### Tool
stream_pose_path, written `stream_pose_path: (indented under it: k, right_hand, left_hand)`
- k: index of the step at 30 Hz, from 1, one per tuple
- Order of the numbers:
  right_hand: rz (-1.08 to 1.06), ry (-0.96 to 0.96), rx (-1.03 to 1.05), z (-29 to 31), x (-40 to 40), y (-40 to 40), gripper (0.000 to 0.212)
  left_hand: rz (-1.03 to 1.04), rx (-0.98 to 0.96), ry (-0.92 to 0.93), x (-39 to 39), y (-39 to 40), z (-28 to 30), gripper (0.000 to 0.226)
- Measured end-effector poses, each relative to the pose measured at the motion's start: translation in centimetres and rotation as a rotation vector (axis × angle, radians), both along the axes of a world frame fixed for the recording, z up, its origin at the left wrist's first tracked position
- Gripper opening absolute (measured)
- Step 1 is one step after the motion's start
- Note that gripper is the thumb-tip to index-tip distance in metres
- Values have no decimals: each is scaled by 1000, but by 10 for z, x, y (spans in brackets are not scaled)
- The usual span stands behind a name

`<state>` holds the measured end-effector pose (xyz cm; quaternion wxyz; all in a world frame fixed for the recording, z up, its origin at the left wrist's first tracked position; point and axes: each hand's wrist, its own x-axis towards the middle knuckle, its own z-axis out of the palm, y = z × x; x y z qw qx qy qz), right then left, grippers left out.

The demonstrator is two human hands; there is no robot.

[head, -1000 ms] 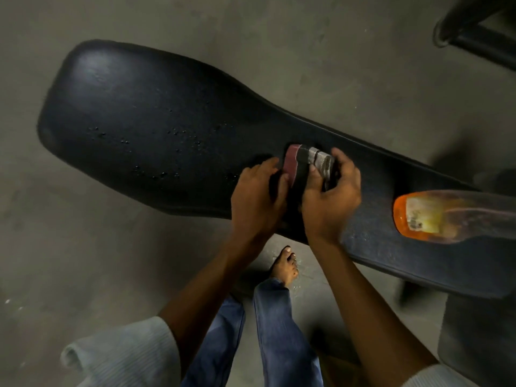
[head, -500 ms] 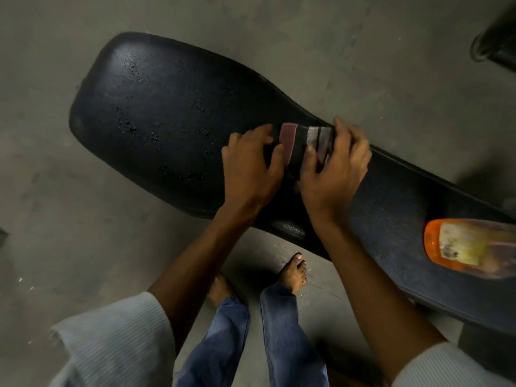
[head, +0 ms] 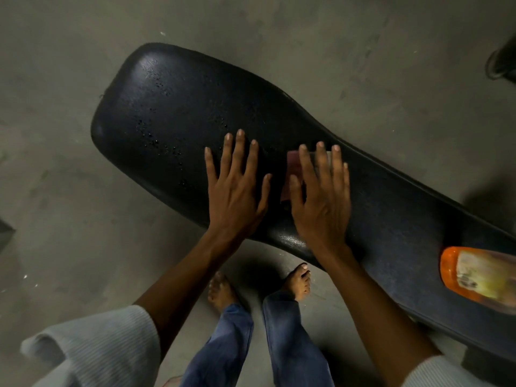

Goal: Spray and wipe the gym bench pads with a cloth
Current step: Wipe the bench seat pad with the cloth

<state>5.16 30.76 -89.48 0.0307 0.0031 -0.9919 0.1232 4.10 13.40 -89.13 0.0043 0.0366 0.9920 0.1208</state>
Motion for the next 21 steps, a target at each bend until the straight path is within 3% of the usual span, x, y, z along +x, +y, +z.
stream_pose_path:
  k: [5,8,12,18,21]
  right_hand:
    - [-218,-1,-8,3,-47,-32,60]
    - [-68,25,-23,1,-68,-67,60]
    - [158,-9,-3,3,-66,-50,61]
    - [43,-20,-9,10,-108,-73,61]
    - [205,-33,14,10,-118,-97,61]
  left_hand:
    - [74,-35,14,-9,-24,-7,77]
    - [50,-11,46,-7,-31,-10,73]
    - [132,19,84,-17,-40,-3,70]
    - [151,-27,31,-30,-56,-4,75]
    - [209,-3,99,-31,-61,-1,71]
